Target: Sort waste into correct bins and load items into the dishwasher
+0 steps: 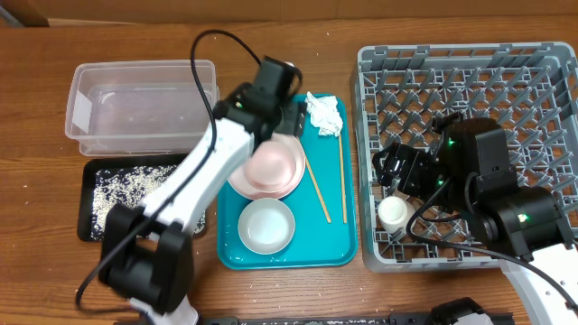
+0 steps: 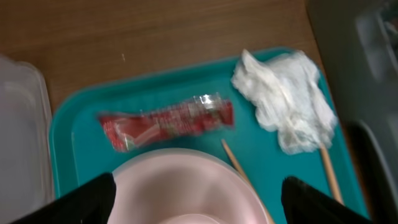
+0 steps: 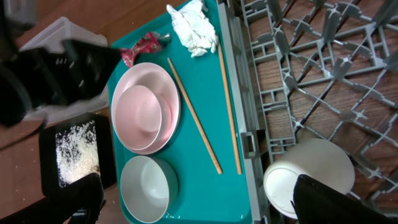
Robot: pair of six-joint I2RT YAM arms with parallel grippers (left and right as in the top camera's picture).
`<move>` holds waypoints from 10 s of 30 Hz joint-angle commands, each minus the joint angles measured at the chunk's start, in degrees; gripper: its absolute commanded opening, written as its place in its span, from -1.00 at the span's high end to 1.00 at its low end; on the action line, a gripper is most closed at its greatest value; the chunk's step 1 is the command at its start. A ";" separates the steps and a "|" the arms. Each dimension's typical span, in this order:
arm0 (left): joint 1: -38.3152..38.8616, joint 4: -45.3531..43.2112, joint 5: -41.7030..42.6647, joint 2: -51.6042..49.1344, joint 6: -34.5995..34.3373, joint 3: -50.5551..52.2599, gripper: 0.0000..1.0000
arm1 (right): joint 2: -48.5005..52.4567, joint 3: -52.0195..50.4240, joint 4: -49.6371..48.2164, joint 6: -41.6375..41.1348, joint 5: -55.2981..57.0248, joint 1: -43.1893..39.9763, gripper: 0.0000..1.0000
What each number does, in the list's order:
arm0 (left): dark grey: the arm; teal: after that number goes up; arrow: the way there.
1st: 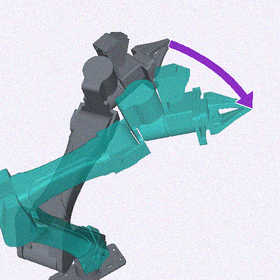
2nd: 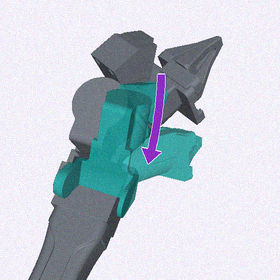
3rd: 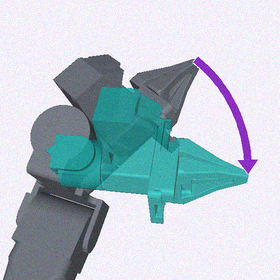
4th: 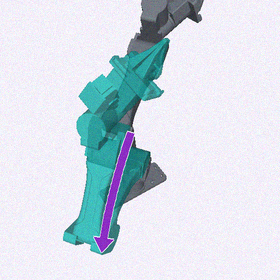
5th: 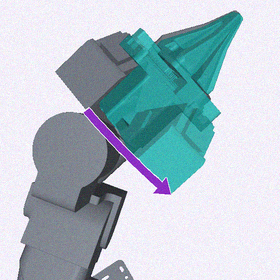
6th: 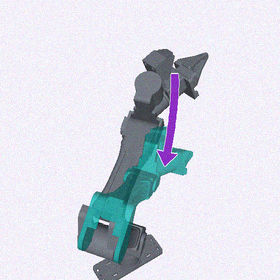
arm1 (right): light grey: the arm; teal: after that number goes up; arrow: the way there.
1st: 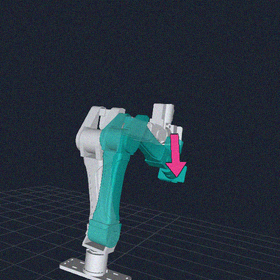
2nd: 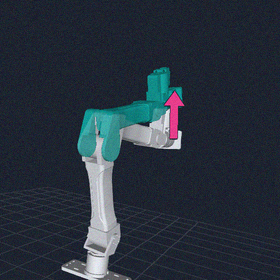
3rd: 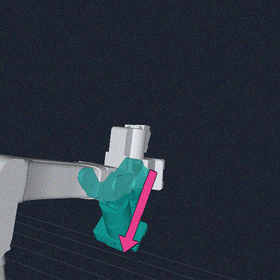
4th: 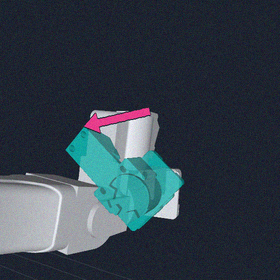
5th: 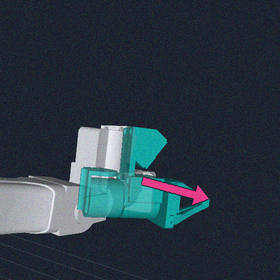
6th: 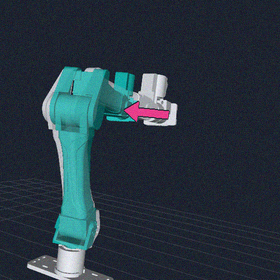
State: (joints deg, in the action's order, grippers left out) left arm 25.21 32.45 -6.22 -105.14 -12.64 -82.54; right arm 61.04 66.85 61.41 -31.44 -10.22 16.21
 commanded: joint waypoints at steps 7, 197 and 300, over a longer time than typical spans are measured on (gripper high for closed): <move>-1.14 -12.74 4.81 -11.72 19.32 -0.11 -0.84 | 2.51 1.07 0.42 0.31 0.22 0.17 -1.00; -12.07 60.50 9.20 34.77 -0.24 -16.94 -1.00 | 5.53 1.05 0.42 12.15 -0.15 3.34 -1.00; -25.20 -17.09 4.74 104.89 -4.09 77.83 -1.00 | 42.21 1.18 -14.95 -20.70 0.17 33.16 0.86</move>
State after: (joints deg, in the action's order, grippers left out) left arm 0.58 15.59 -1.10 -0.93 -16.21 -5.13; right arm 104.73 66.94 46.28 -51.37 -9.96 49.54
